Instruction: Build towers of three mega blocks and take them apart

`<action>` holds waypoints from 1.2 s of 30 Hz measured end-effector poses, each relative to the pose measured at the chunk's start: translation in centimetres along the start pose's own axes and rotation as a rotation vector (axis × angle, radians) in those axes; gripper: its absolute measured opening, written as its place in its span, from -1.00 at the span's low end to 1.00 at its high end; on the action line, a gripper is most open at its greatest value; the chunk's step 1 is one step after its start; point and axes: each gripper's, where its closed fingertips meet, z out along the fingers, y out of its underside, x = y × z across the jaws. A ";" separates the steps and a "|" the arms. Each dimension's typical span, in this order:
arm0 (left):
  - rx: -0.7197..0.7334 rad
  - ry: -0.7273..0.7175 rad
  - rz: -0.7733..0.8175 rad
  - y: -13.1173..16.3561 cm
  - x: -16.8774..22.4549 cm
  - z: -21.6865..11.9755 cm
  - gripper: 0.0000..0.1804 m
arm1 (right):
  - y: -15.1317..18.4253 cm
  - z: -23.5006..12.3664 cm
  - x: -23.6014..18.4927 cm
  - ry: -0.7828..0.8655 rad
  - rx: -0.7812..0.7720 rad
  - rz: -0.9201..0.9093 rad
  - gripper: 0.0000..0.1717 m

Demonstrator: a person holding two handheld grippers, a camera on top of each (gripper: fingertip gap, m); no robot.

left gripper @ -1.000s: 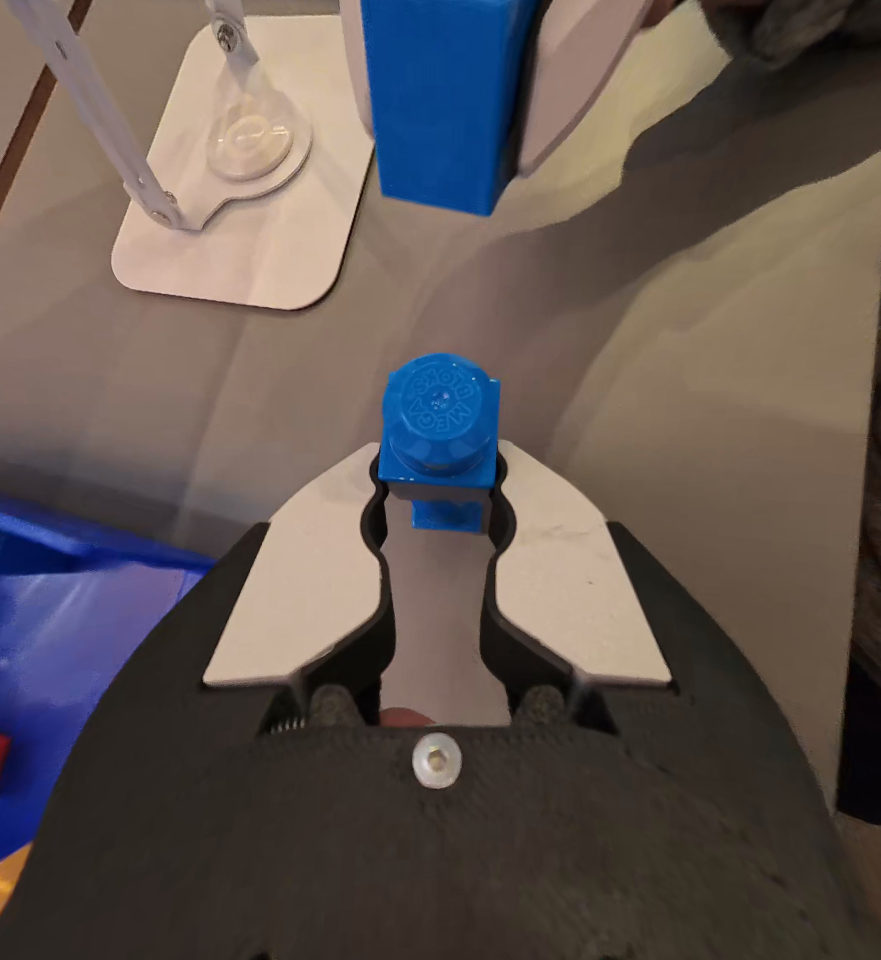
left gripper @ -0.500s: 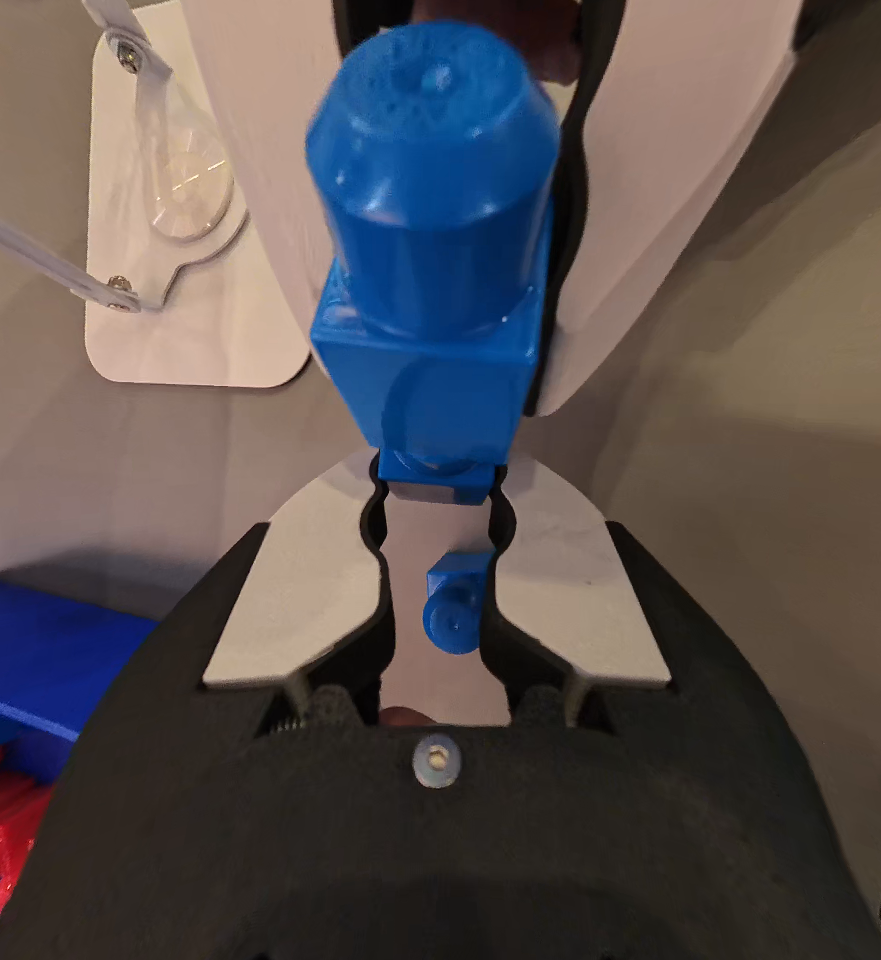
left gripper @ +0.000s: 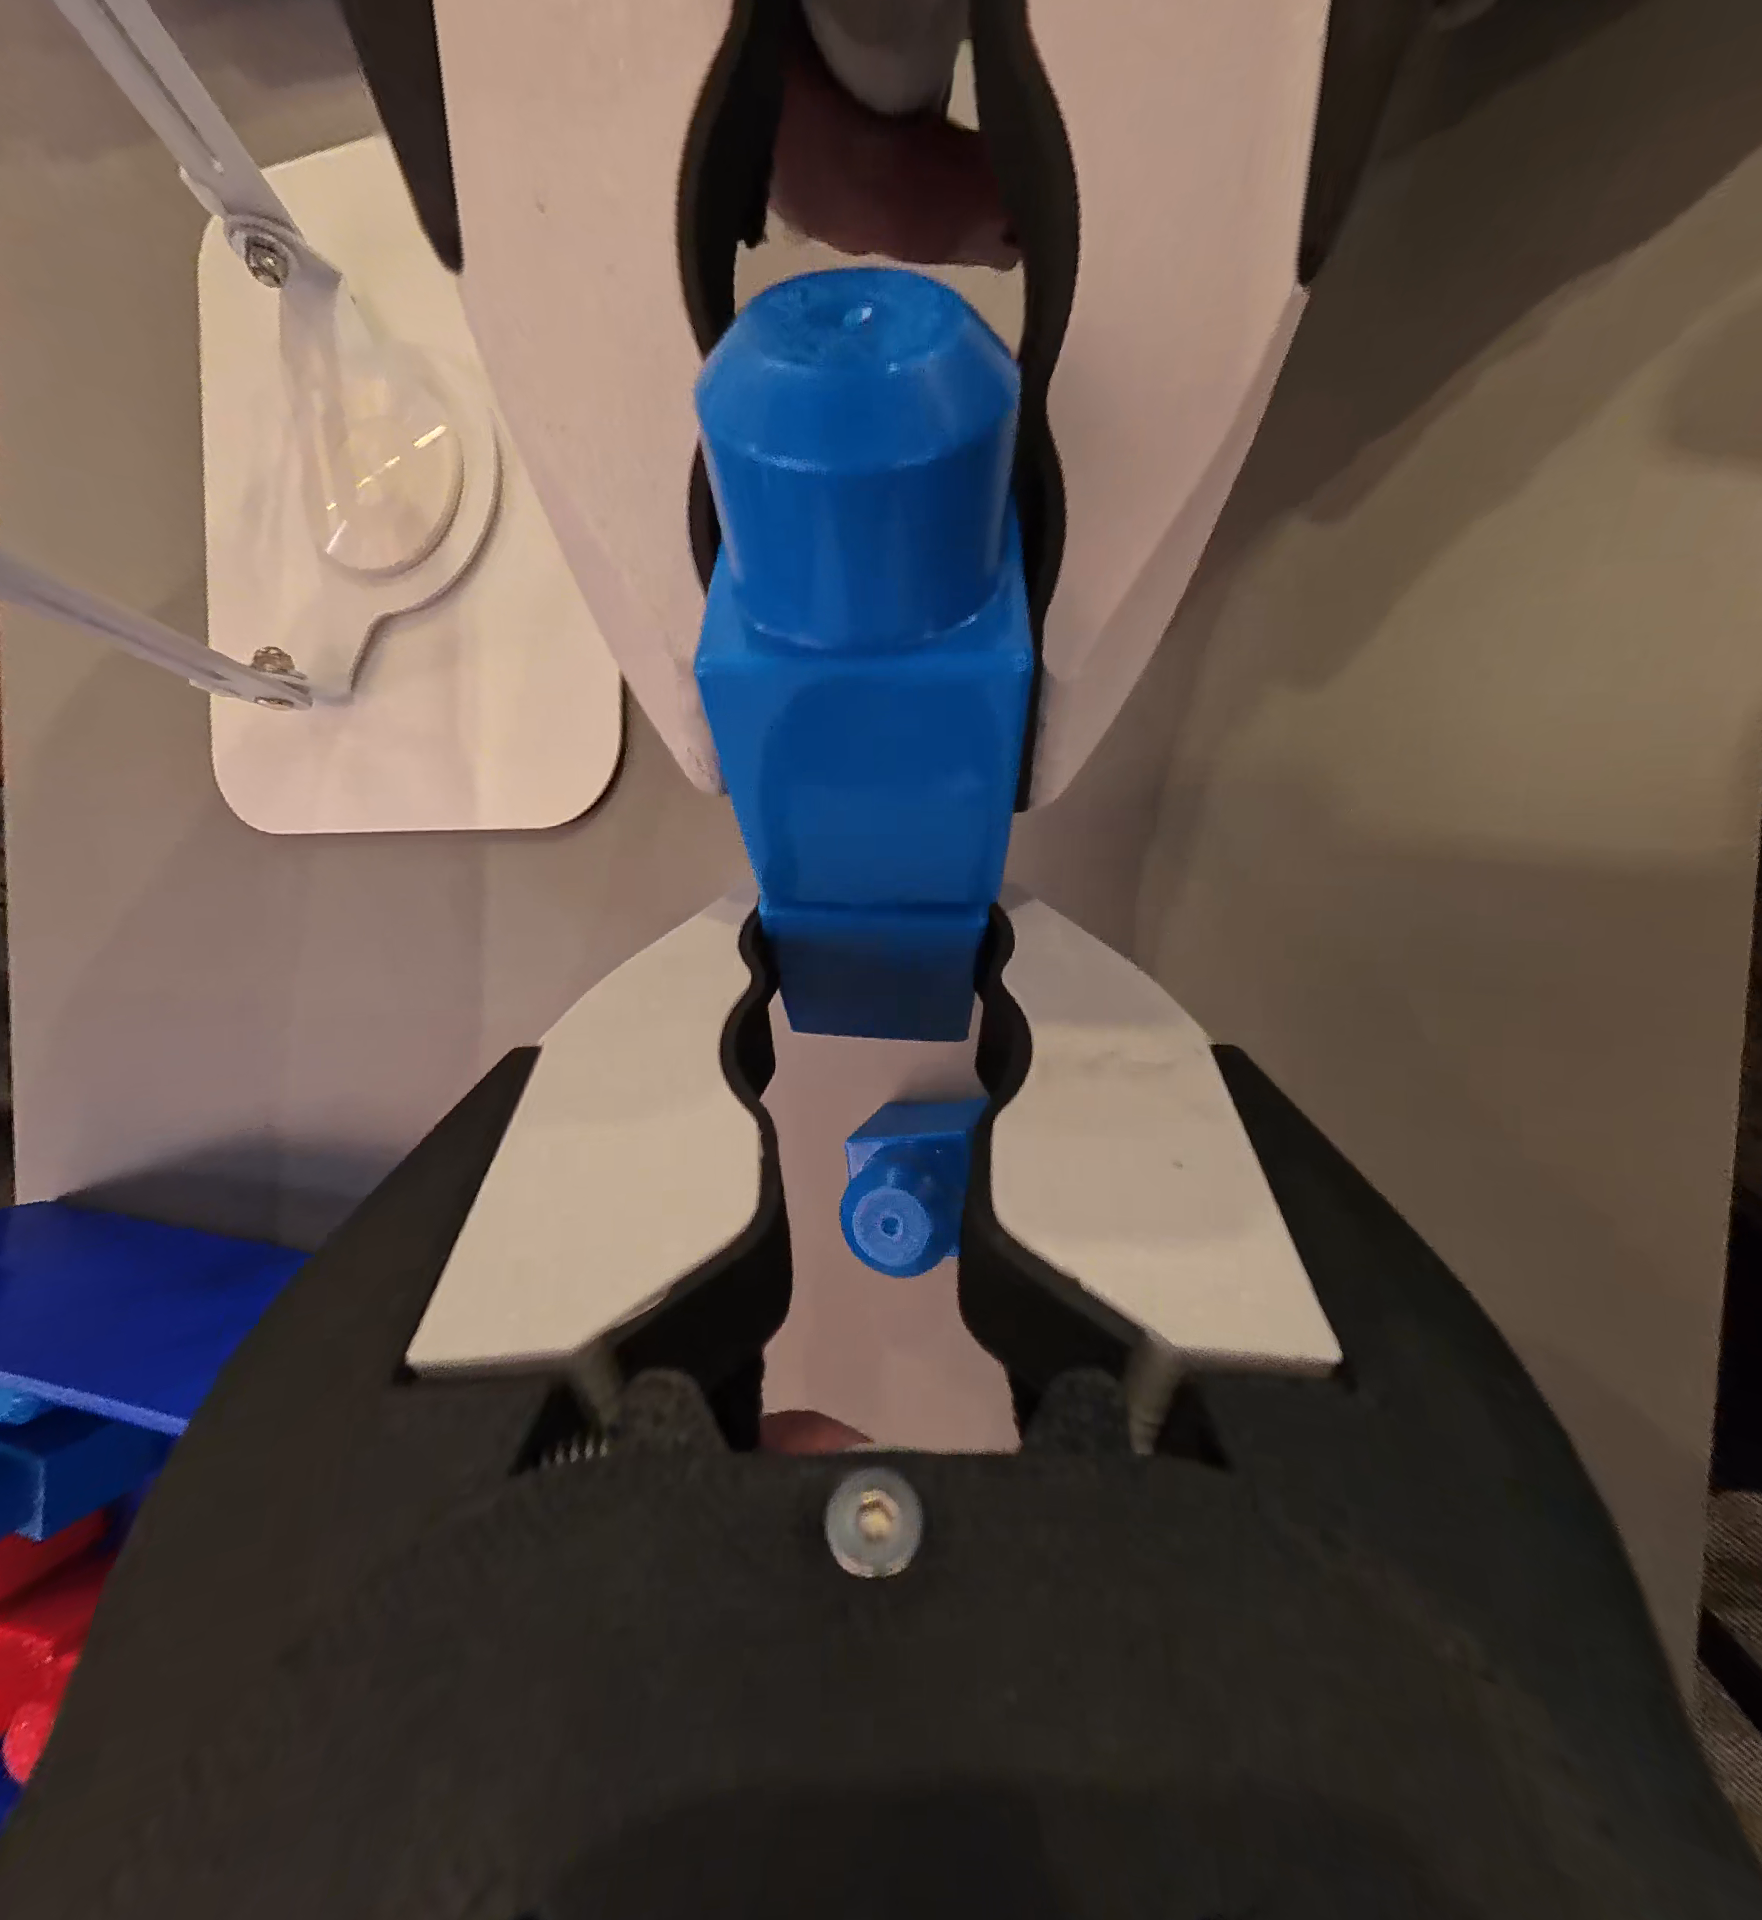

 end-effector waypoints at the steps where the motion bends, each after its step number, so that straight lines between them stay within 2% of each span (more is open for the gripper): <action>1: 0.012 -0.010 0.006 -0.2 -0.1 -0.1 -0.61 | -0.1 -0.1 0.0 -0.001 0.009 0.001 -0.57; 13: -0.031 -0.154 0.045 -0.7 -1.1 -1.1 -0.61 | 0.0 -0.3 0.7 0.052 0.014 0.021 -0.57; 36: -0.095 -0.112 0.063 -0.3 -0.6 -0.7 -0.61 | 1.0 -0.1 0.3 0.028 -0.045 -0.029 -0.57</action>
